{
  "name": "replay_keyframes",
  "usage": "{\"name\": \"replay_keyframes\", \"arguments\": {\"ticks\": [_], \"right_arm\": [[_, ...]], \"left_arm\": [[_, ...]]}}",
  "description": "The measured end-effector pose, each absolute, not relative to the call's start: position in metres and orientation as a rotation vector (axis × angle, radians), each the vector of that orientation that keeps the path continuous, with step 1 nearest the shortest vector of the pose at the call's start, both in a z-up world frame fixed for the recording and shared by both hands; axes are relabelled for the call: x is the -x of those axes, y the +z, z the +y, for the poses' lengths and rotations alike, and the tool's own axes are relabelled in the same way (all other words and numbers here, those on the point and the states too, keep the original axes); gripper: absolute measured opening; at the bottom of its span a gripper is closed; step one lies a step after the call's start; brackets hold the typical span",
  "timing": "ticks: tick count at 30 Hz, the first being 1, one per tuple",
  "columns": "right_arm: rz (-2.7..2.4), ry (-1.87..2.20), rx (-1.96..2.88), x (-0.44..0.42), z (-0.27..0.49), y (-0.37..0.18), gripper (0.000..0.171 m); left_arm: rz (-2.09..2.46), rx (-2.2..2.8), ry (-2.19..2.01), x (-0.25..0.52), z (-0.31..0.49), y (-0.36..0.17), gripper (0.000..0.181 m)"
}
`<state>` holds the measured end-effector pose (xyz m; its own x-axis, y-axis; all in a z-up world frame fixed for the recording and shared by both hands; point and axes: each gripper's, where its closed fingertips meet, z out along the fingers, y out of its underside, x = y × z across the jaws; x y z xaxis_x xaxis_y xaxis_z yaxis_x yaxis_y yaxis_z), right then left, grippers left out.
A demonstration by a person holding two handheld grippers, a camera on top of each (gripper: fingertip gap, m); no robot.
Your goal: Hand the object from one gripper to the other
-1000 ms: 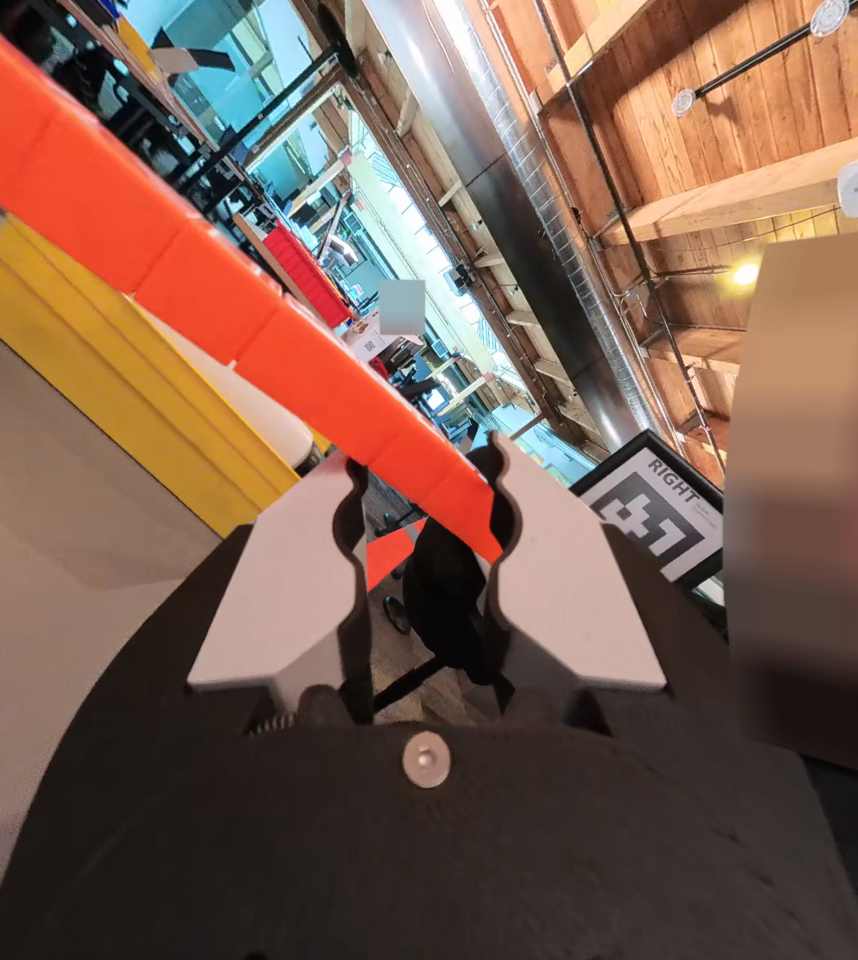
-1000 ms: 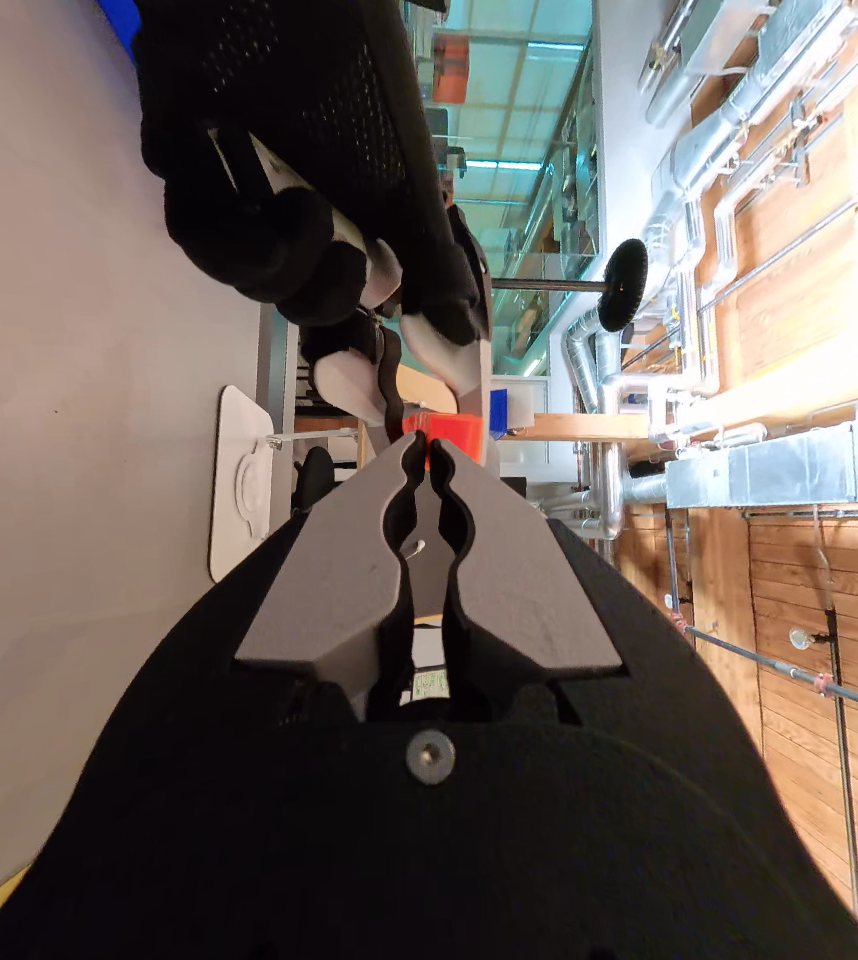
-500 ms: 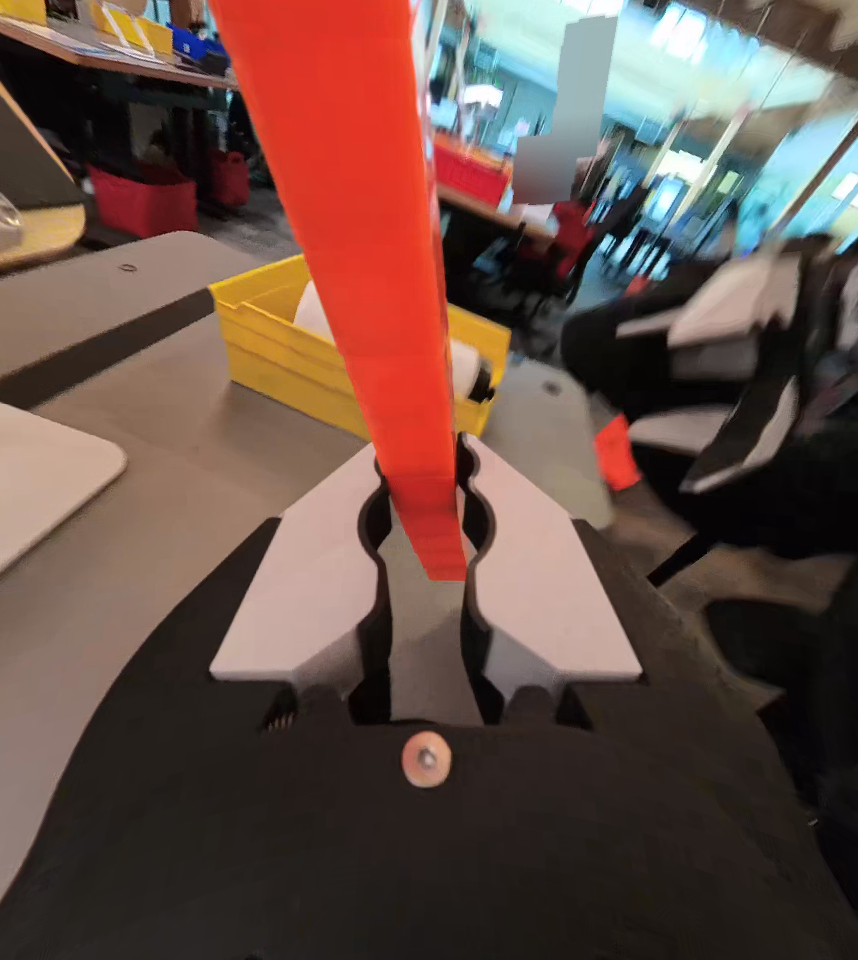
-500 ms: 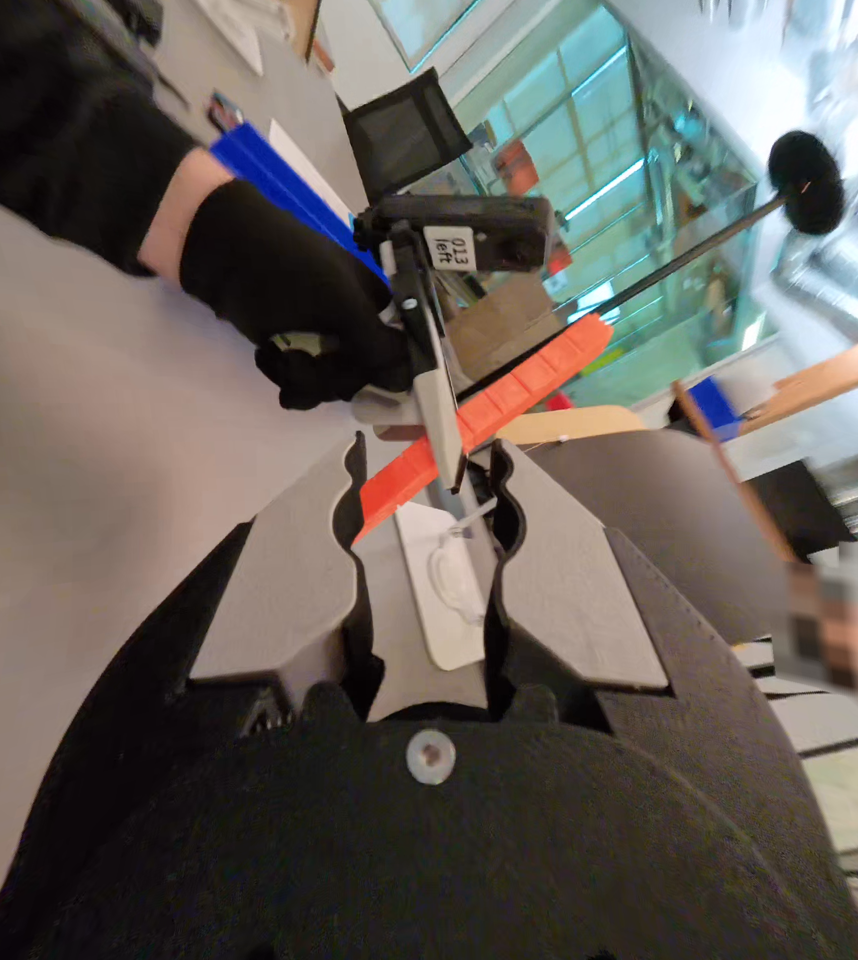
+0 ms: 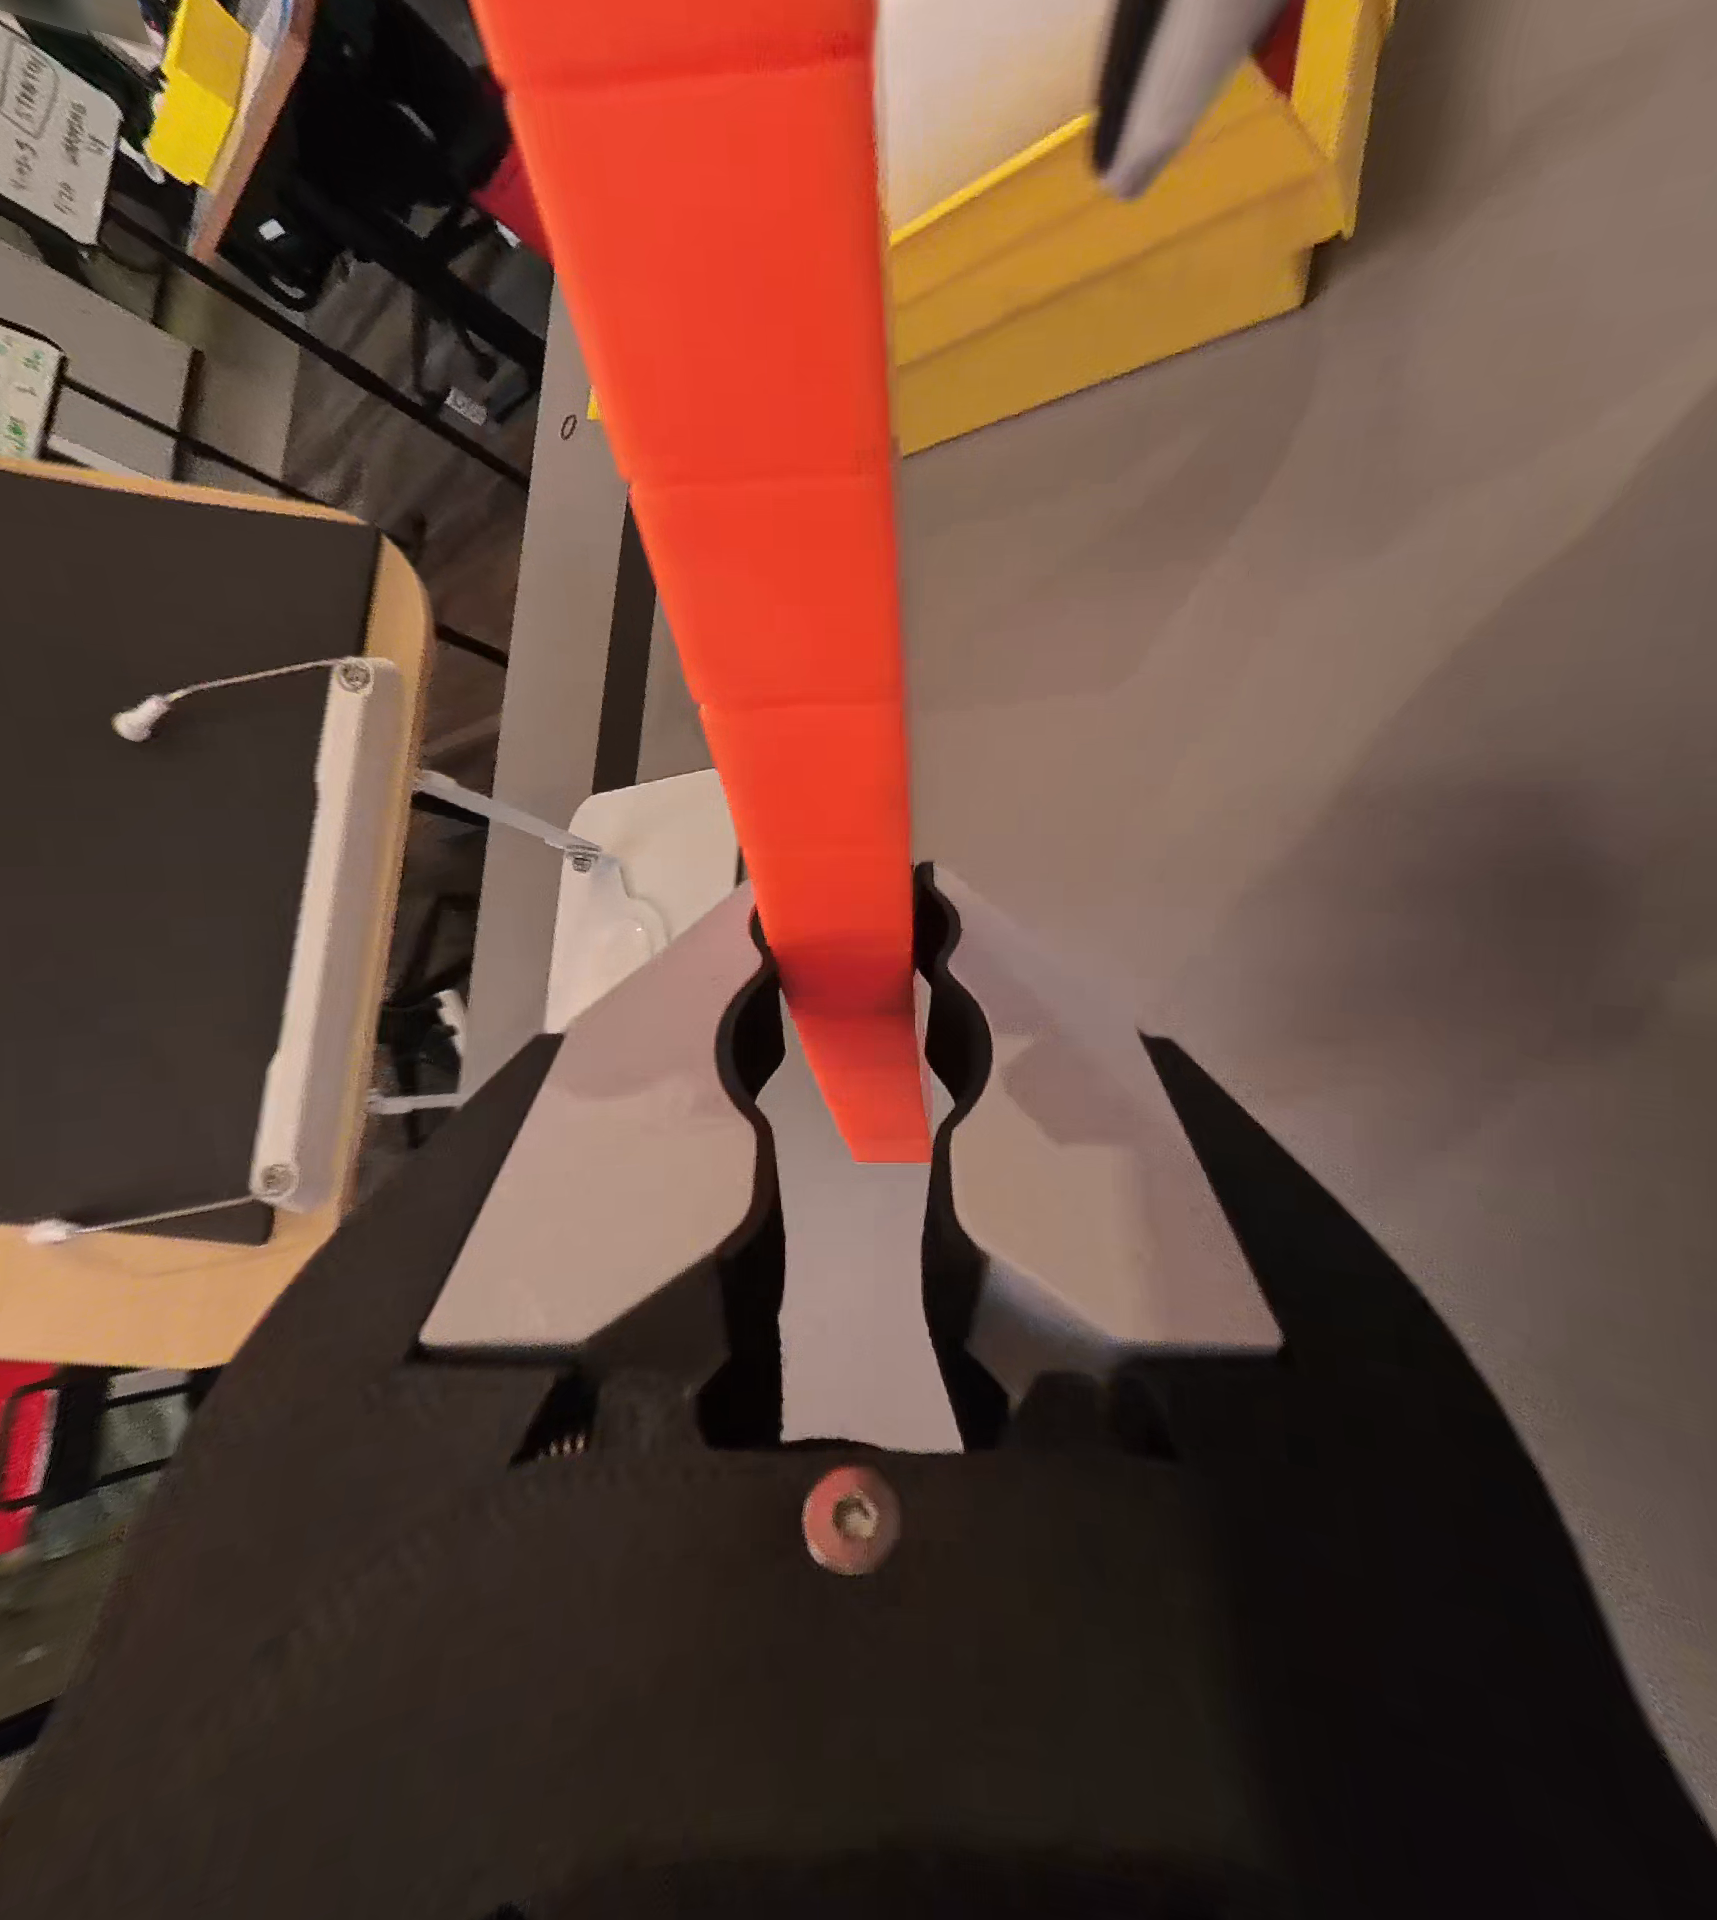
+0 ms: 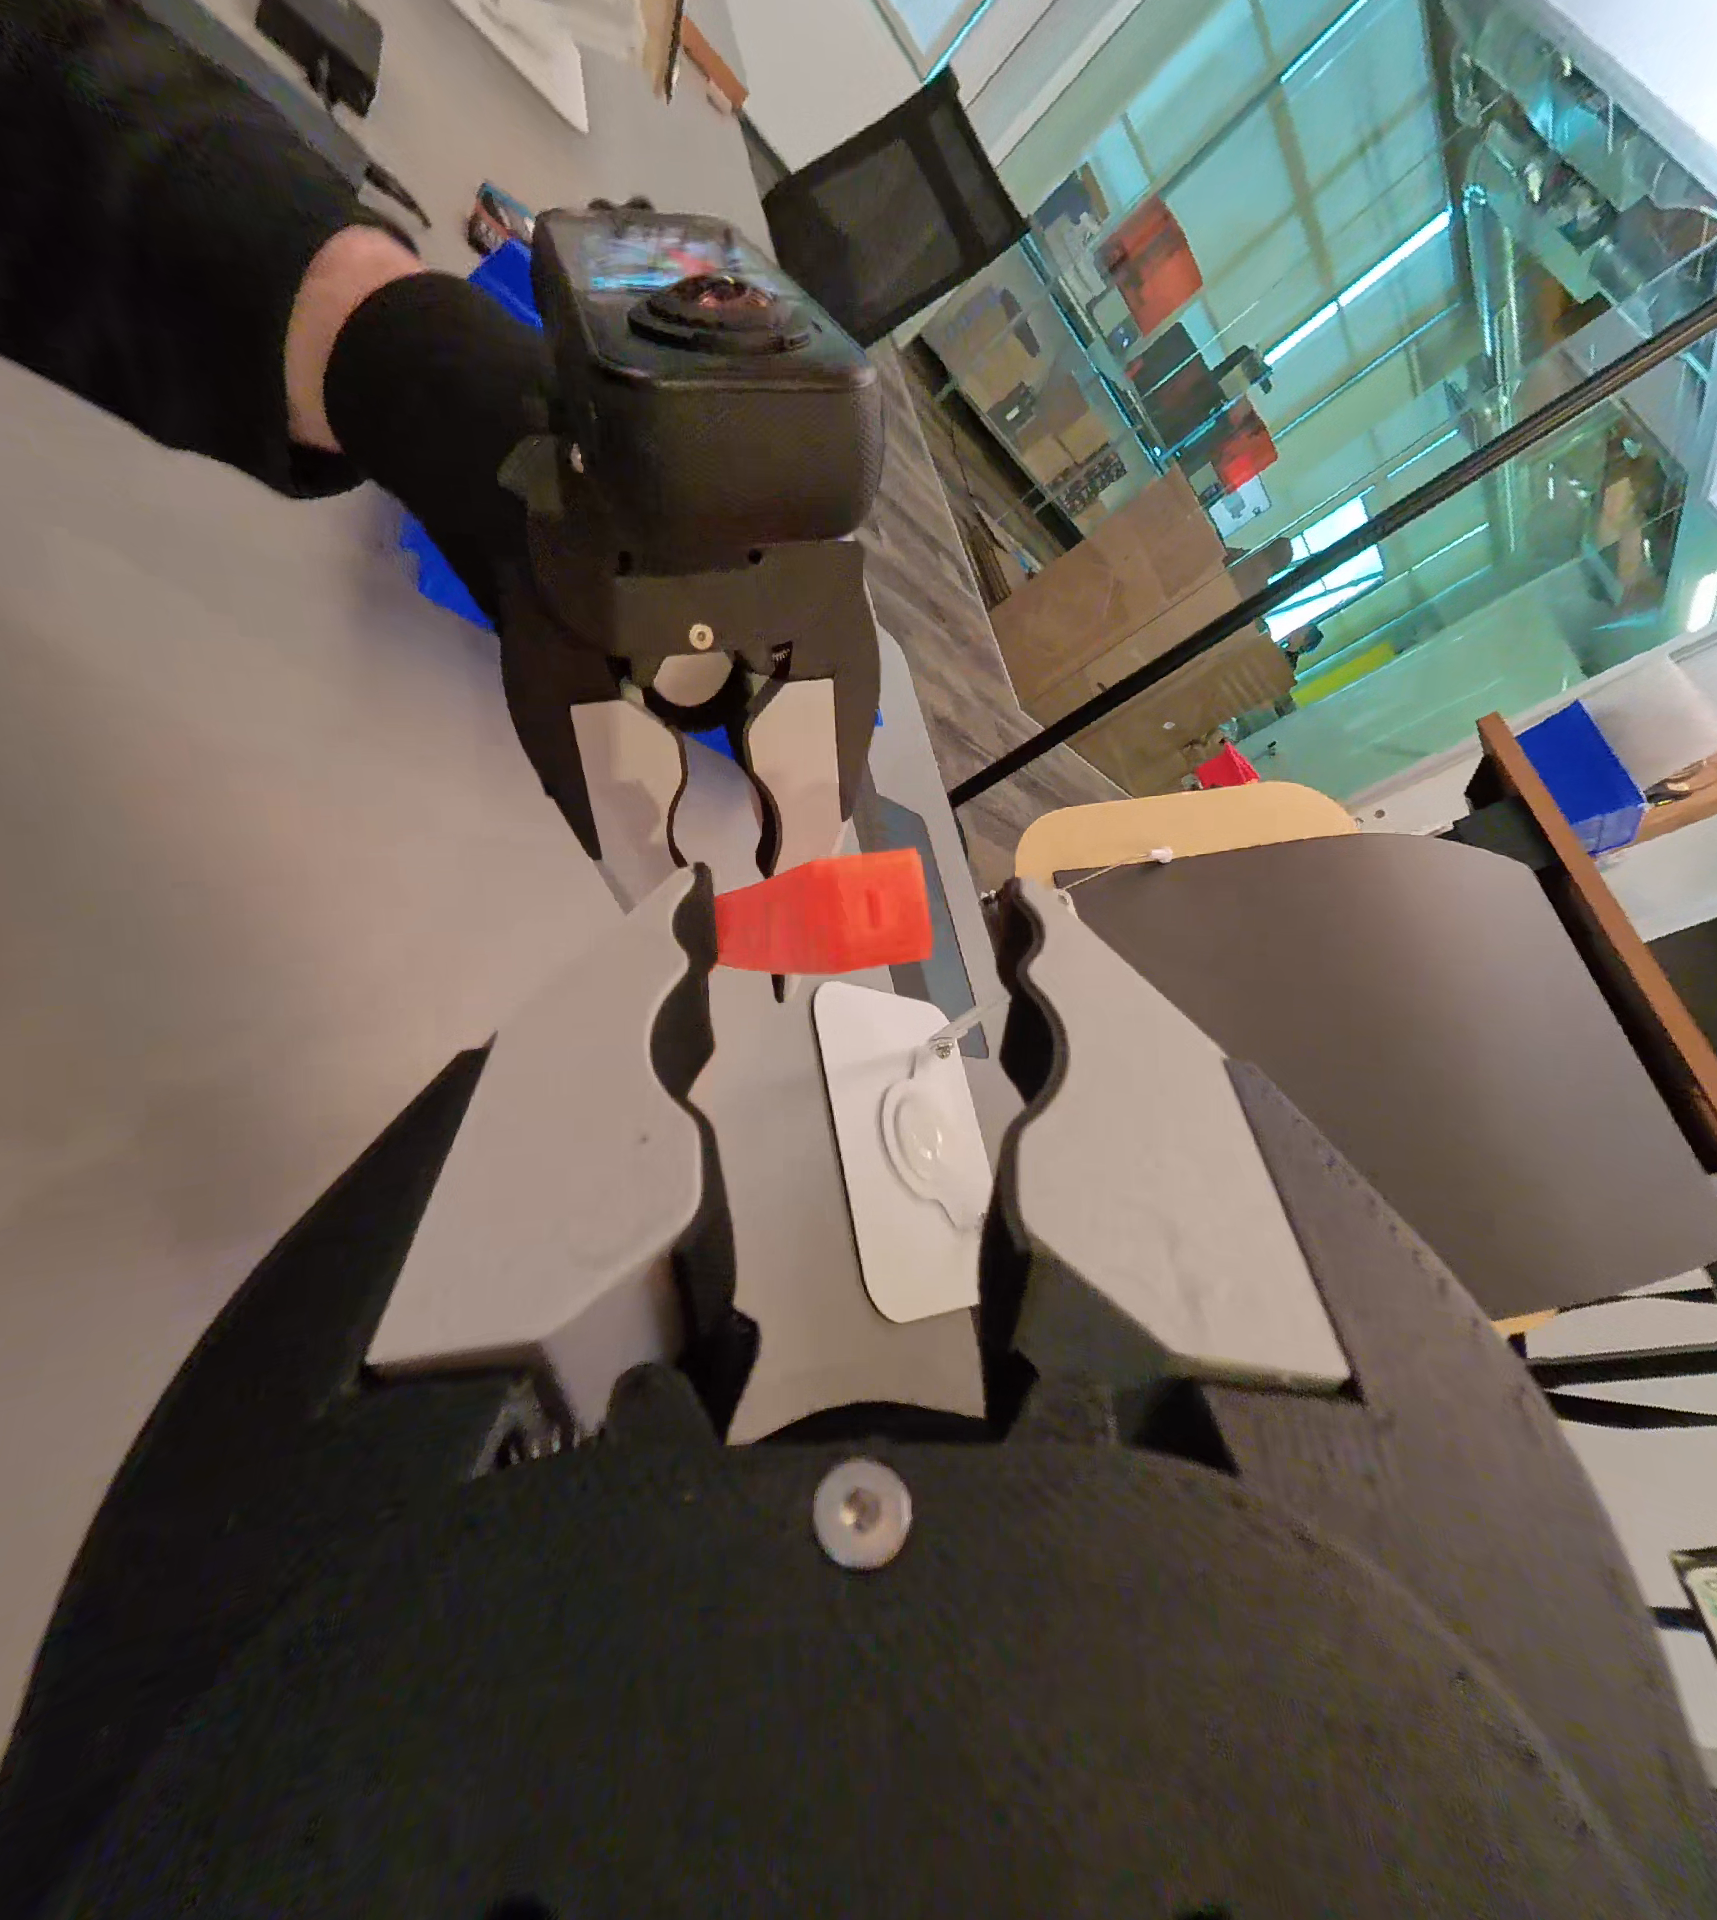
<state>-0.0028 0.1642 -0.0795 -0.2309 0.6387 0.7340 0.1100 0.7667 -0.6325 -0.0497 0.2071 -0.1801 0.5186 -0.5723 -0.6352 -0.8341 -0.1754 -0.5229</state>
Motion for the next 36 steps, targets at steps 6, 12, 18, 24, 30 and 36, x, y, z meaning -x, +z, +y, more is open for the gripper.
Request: {"name": "replay_keyframes", "arguments": {"ticks": [6,12,18,24,30,36], "right_arm": [[-1.848,0.391,0.578,0.001,0.170,-0.099,0.029],[-1.915,0.373,0.561,-0.002,0.163,-0.110,0.028],[-1.955,0.309,0.552,-0.004,0.161,-0.119,0.020],[-1.934,0.291,0.537,-0.003,0.162,-0.118,0.020],[-1.833,0.168,0.499,-0.002,0.171,-0.111,0.020],[-1.751,0.185,0.502,-0.004,0.176,-0.103,0.019]], "left_arm": [[1.216,1.826,0.473,0.051,0.209,-0.176,0.019],[1.263,1.838,0.564,0.056,0.211,-0.179,0.020],[1.285,1.849,0.611,0.060,0.213,-0.183,0.019],[1.234,1.849,0.566,0.060,0.213,-0.182,0.020],[0.964,1.925,0.340,0.081,0.214,-0.164,0.050],[0.880,1.831,0.246,0.077,0.205,-0.149,0.055]]}}
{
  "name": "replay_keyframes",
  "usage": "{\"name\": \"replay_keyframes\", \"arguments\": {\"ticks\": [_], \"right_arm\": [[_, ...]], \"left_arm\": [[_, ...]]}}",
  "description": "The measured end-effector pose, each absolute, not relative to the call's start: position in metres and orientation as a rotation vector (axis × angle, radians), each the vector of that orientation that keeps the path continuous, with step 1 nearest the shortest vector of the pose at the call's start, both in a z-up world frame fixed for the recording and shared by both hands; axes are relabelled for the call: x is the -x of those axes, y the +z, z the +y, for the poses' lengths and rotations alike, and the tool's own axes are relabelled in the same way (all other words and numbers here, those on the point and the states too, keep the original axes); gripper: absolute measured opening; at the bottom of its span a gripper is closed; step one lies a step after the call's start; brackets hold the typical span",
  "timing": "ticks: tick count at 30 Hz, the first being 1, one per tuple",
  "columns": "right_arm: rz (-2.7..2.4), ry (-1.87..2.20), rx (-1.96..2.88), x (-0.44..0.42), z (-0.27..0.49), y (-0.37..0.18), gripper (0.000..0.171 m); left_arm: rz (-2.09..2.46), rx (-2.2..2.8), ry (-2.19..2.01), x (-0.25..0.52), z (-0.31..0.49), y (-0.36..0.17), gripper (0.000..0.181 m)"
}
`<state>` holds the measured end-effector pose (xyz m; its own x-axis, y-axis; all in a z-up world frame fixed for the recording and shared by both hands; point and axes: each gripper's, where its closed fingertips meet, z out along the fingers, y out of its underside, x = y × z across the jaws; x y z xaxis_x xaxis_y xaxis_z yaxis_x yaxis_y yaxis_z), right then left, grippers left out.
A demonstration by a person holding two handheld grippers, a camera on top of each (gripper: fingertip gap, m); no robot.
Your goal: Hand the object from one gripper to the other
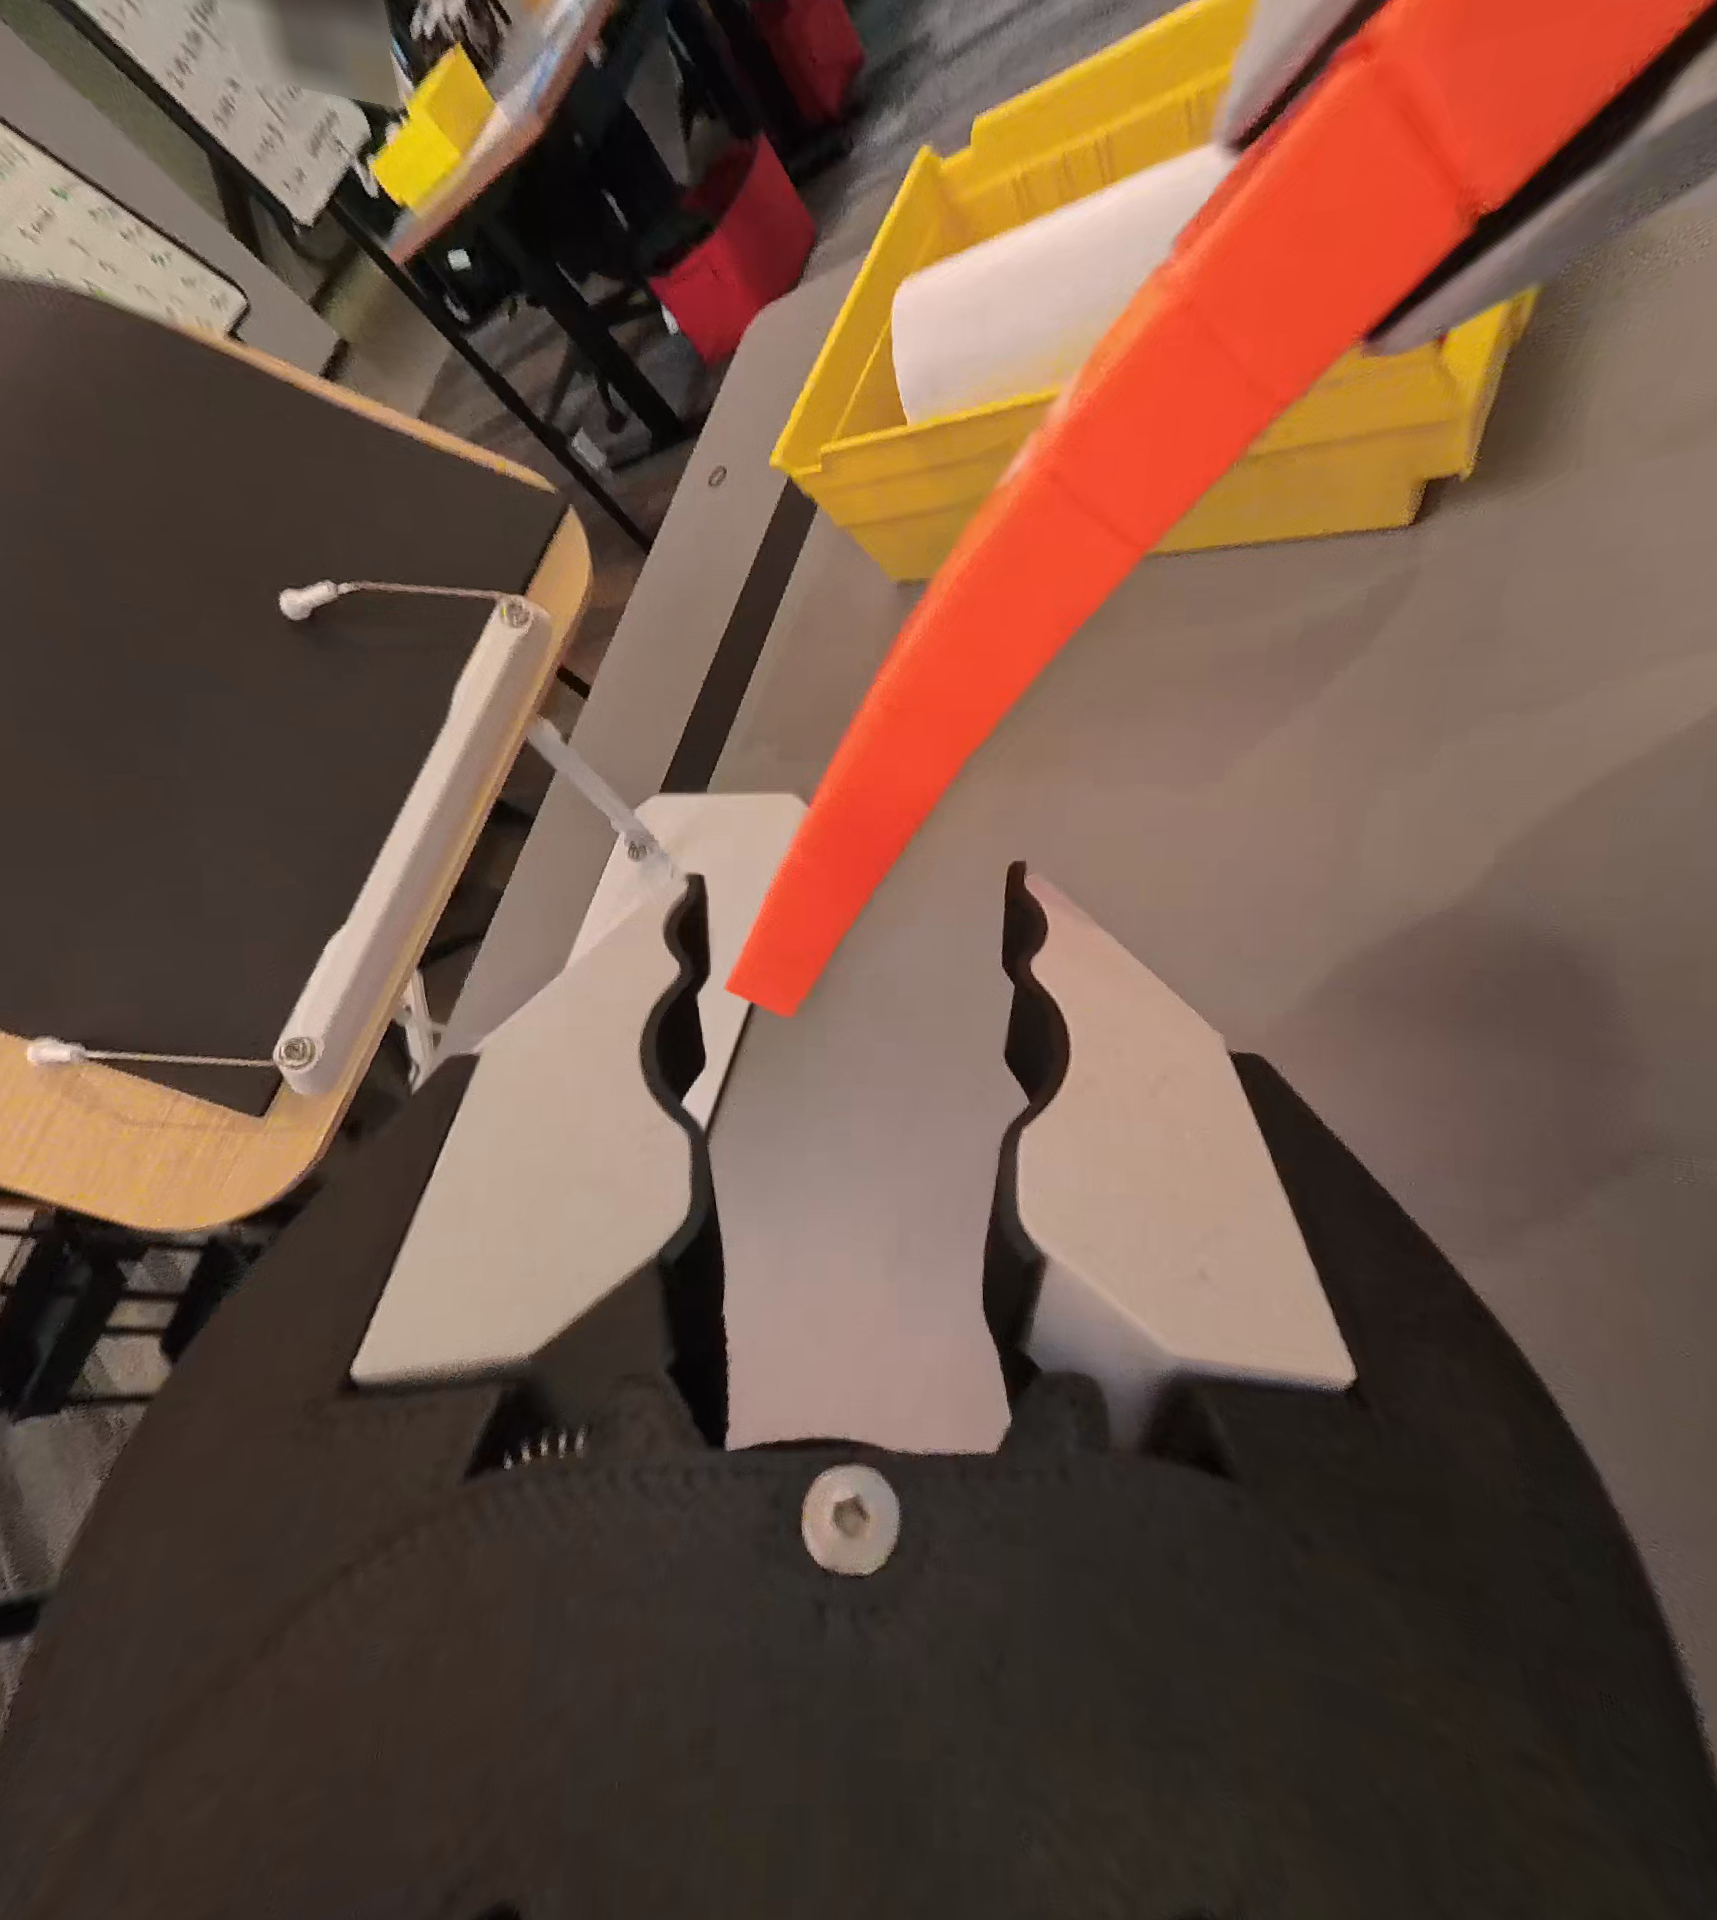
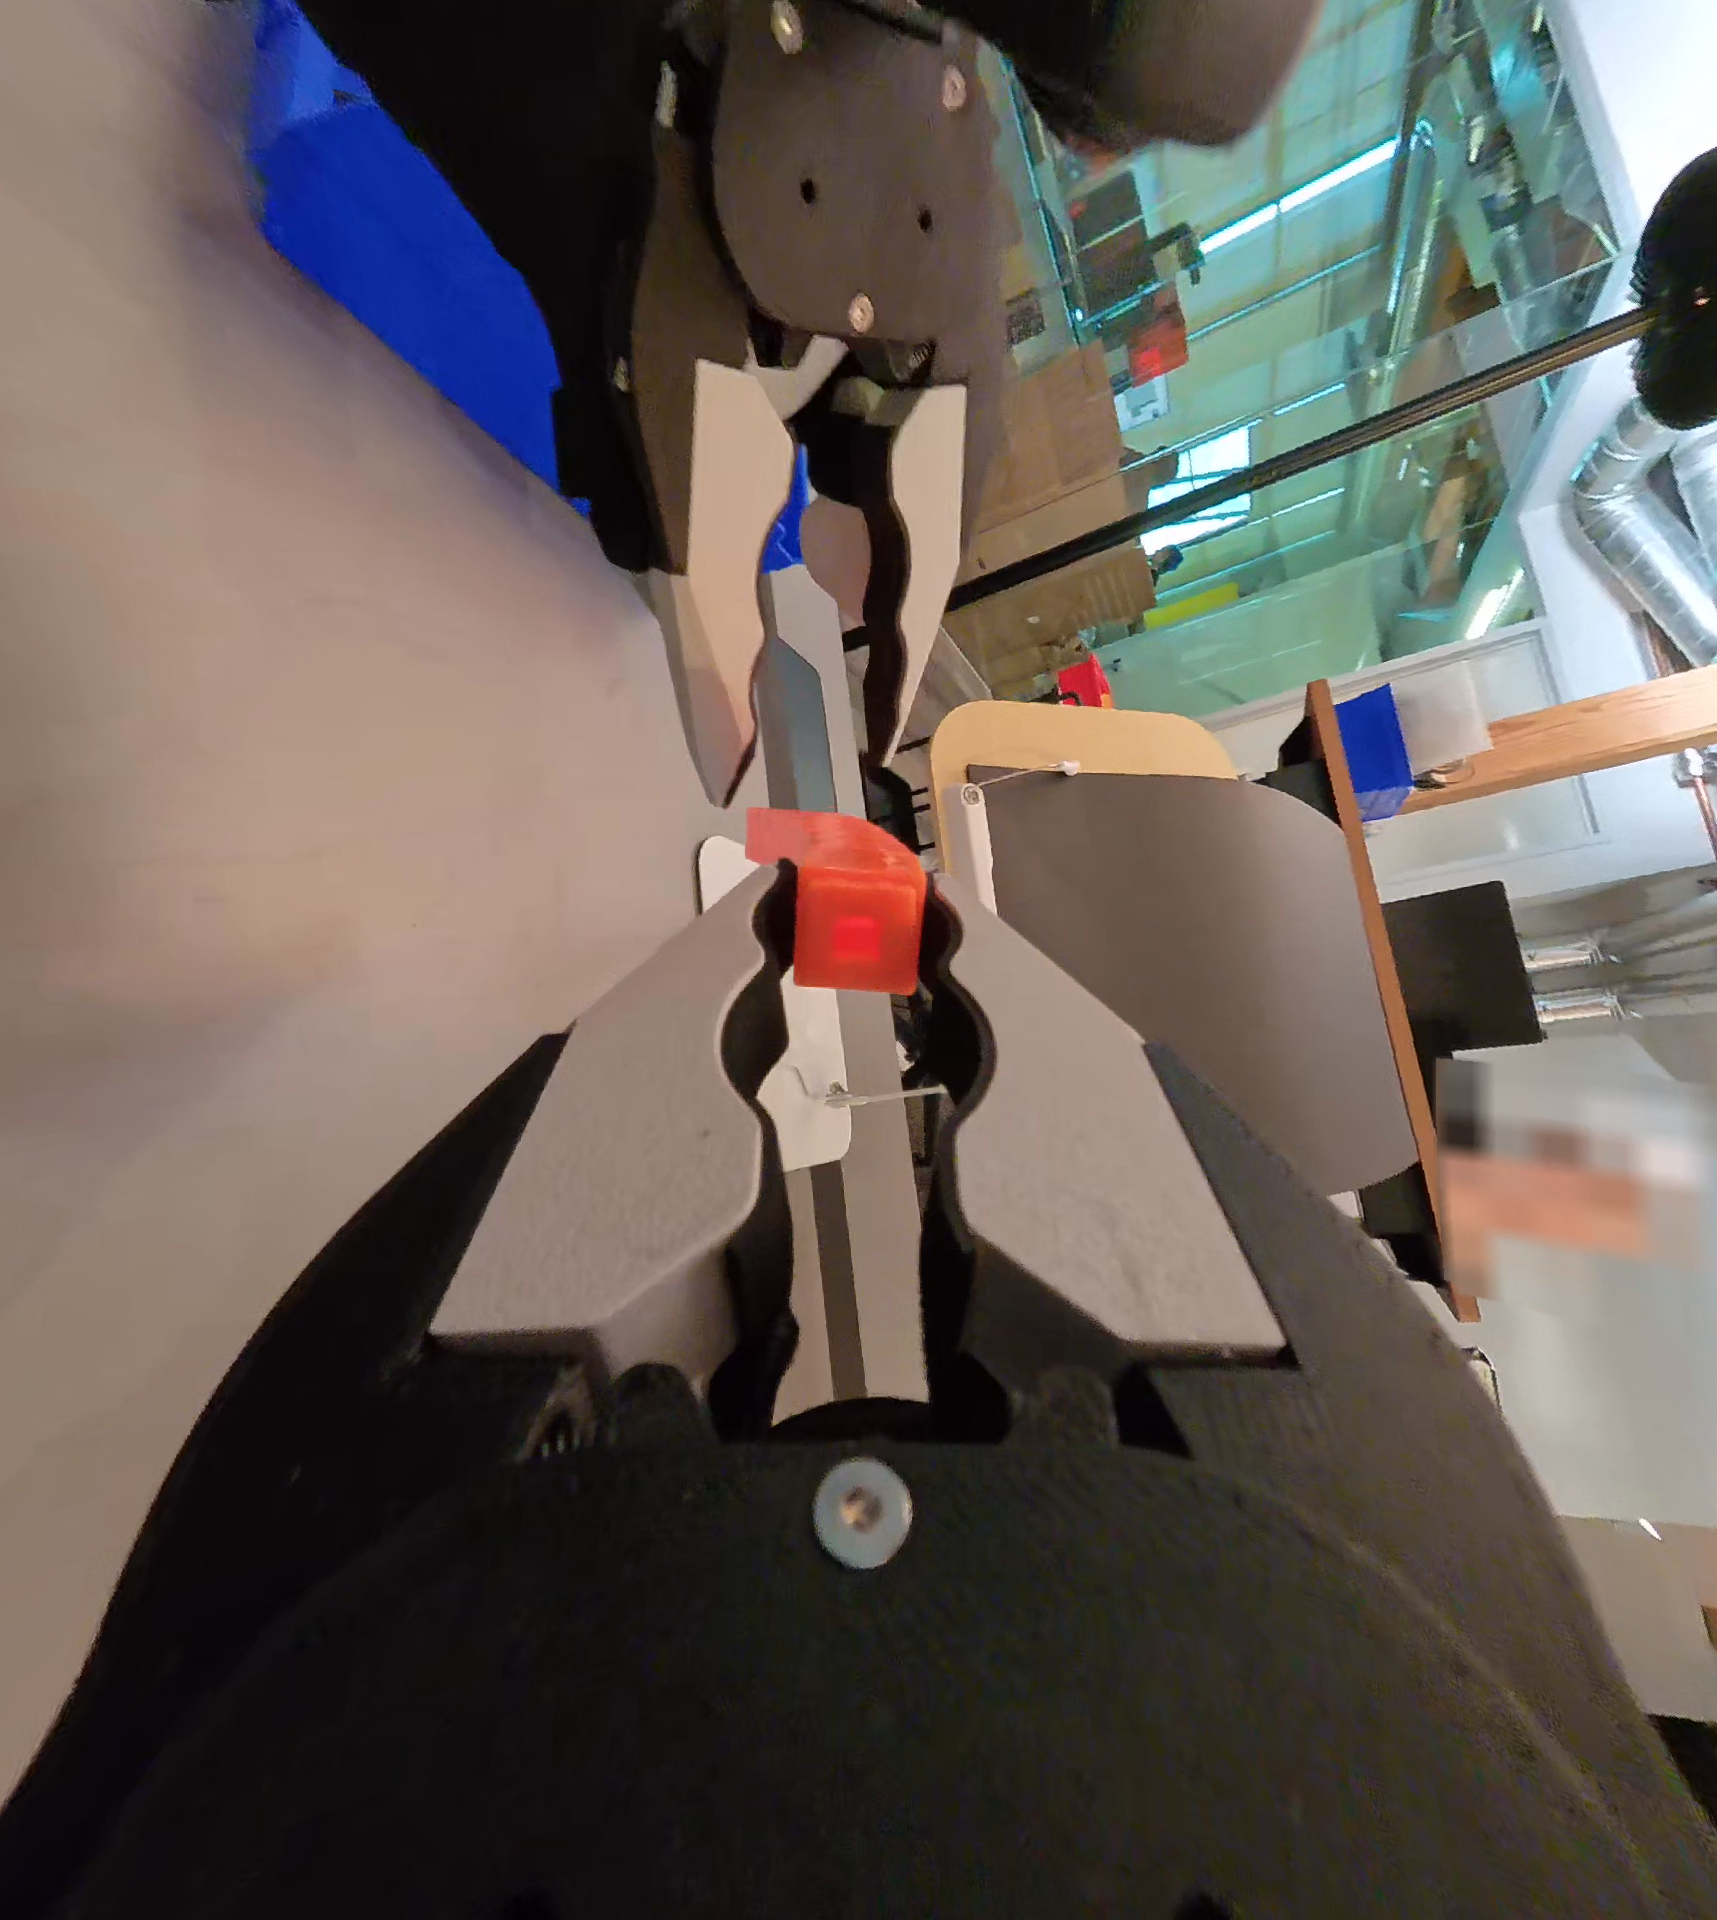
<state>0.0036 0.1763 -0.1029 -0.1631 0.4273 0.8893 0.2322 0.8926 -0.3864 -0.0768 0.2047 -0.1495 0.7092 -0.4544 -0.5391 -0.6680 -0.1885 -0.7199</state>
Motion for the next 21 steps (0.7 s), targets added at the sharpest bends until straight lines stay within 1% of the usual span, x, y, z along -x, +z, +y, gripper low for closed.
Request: {"name": "replay_keyframes", "arguments": {"ticks": [2,4,7,9,11,13,16,18,21], "right_arm": [[-1.722,0.156,0.502,-0.004,0.181,-0.100,0.020],[-1.688,0.097,0.488,-0.003,0.185,-0.098,0.020],[-1.626,-0.049,0.445,-0.001,0.194,-0.095,0.020],[-1.590,-0.142,0.407,0.001,0.198,-0.096,0.020],[-1.541,-0.204,0.360,0.002,0.197,-0.095,0.020],[-1.503,-0.259,0.299,0.004,0.193,-0.097,0.020],[-1.483,-0.290,0.224,0.009,0.183,-0.104,0.020],[-1.470,-0.296,0.202,0.011,0.181,-0.106,0.020],[-1.450,-0.304,0.174,0.011,0.179,-0.106,0.020]], "left_arm": [[0.891,1.793,0.205,0.064,0.200,-0.146,0.055],[0.860,1.780,0.047,0.046,0.194,-0.141,0.055],[0.721,1.765,-0.357,0.021,0.184,-0.127,0.054],[0.556,1.710,-0.673,0.017,0.180,-0.108,0.054],[0.370,1.642,-0.988,0.020,0.181,-0.094,0.059],[0.235,1.611,-1.205,0.021,0.185,-0.094,0.063],[0.113,1.549,-1.401,0.018,0.191,-0.095,0.067],[0.064,1.545,-1.438,0.017,0.196,-0.099,0.066],[0.036,1.539,-1.484,0.011,0.200,-0.104,0.060]]}}
